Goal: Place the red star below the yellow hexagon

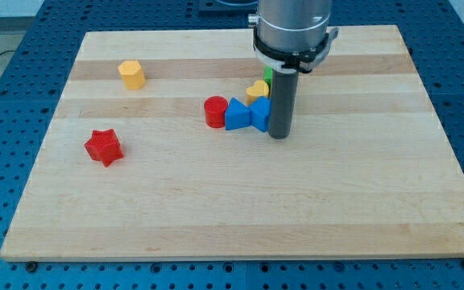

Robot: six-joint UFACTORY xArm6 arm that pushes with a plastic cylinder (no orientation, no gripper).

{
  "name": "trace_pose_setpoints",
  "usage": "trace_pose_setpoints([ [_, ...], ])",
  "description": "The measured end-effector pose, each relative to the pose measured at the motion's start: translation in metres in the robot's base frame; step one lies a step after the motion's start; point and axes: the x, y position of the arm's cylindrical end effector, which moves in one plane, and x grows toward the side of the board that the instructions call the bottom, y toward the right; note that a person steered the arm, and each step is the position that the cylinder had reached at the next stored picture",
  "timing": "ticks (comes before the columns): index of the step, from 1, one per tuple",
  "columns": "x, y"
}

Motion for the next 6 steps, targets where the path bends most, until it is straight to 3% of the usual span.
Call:
trace_pose_setpoints([
  [1,0.0,-0.002],
  [2,0.03,-0.018],
  [5,0.114,-0.238],
  [6,0.1,-0.289],
])
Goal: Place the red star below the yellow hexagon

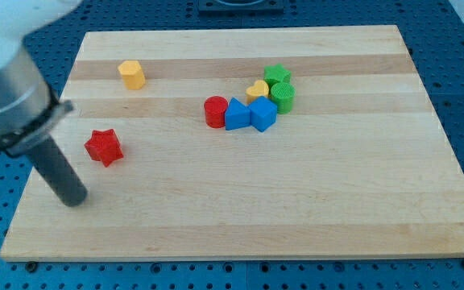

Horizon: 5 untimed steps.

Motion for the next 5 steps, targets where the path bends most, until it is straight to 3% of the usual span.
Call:
trace_pose_setpoints([
  [2,-0.062,0.015],
  [3,-0.066,0.019],
  [4,-0.043,0.013],
  [5,-0.039,0.044],
])
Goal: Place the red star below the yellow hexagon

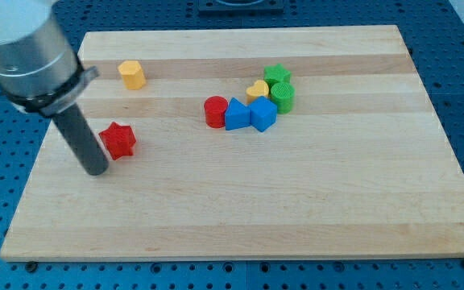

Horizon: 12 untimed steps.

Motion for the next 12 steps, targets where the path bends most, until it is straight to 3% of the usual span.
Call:
trace_pose_setpoints([
  [1,-0.029,0.032],
  [2,-0.085,0.043],
  [3,-0.099,0.041],
  [5,-0.047,-0.01],
  [6,-0.062,-0.052],
  [7,-0.087,-0.055],
  [9,-0.094,0.053],
  [10,-0.094,0.059],
  [12,-0.096,-0.049],
])
